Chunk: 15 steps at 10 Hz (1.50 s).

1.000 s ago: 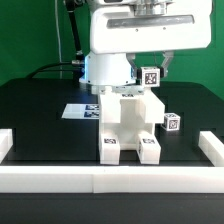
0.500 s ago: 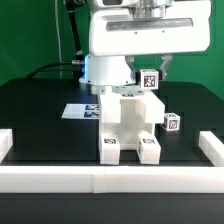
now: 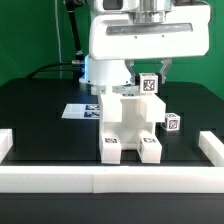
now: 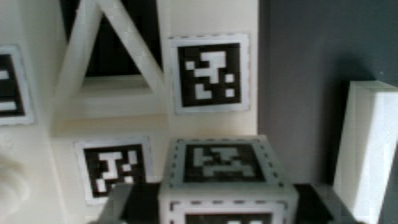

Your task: Assemble chair

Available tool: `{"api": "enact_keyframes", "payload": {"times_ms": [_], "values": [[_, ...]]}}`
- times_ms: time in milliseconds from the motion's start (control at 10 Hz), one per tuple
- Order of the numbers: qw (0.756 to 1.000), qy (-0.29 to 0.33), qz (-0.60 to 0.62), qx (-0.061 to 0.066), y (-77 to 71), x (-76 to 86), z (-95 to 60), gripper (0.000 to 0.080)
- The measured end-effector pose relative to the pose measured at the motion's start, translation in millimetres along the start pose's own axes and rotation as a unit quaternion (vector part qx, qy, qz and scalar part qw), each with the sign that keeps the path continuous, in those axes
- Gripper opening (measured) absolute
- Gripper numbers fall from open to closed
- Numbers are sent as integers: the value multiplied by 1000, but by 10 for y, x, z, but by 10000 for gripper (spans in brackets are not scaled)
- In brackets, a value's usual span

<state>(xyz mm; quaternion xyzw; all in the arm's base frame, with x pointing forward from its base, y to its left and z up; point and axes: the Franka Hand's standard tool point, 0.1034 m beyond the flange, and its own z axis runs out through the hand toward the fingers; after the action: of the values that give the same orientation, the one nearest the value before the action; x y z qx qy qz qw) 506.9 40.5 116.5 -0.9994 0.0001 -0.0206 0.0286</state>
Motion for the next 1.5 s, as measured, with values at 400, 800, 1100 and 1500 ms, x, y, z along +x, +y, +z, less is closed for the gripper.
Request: {"api": "enact_keyframes", "payload": {"times_ms": [400,800,1100,1500], "values": [[1000,6,-8,-3,4,80,2,287],[1000,6,-8,-3,6,80,1,287],[1000,6,4,-2,6,80,1,287],[997,6,80,-2,4,80,2,287]]}}
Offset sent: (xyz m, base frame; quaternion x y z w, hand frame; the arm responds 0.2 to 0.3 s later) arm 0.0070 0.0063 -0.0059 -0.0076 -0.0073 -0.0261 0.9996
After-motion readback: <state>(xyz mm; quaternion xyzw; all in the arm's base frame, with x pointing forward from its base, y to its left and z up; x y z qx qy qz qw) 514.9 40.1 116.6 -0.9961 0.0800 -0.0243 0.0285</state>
